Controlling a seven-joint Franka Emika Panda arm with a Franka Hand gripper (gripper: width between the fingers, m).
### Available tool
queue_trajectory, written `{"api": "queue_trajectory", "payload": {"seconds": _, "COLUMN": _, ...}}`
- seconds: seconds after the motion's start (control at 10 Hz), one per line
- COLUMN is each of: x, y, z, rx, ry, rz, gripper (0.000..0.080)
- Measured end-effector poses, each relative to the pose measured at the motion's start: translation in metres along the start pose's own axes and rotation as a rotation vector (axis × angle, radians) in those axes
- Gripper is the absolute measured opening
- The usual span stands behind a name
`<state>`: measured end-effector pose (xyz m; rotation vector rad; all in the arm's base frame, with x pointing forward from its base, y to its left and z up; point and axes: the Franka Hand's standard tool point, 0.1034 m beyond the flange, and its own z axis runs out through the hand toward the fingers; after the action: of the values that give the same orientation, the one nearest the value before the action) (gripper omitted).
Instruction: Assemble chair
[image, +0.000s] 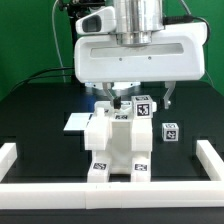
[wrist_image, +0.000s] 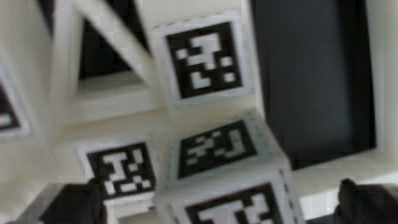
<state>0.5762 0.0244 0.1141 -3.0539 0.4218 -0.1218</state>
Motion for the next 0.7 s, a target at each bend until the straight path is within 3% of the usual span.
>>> {"api": "queue_trajectory", "payload": {"seconds": 0.1, "x": -0.0001, "y": 0.0, "z": 0.0, "rx": 0.002, "ry": 0.0, "rz": 0.063, "gripper": 0.0649}}
{"api": "queue_trajectory", "payload": {"seconds": 0.3, "x": -0.0002, "y": 0.0002, "z": 0.0002, "rx": 0.002, "ry": -0.001, "rz": 0.054, "gripper": 0.0403}}
{"api": "queue_trajectory", "payload": {"seconds": 0.4, "x": -0.0004, "y": -0.0006, "z": 0.0003, "rx": 0.007, "ry": -0.002, "rz": 0.135, "gripper": 0.0403}}
{"api": "queue_trajectory", "payload": {"seconds": 0.5, "x": -0.0005, "y": -0.0007, "z": 0.0004, "rx": 0.007, "ry": -0.002, "rz": 0.198, "gripper": 0.0284}}
{"api": "queue_trajectory", "payload": {"seconds": 0.7, "x": 0.0051, "y": 0.0045, "z": 0.0007, "rx": 0.012, "ry": 0.002, "rz": 0.279, "gripper": 0.0284}}
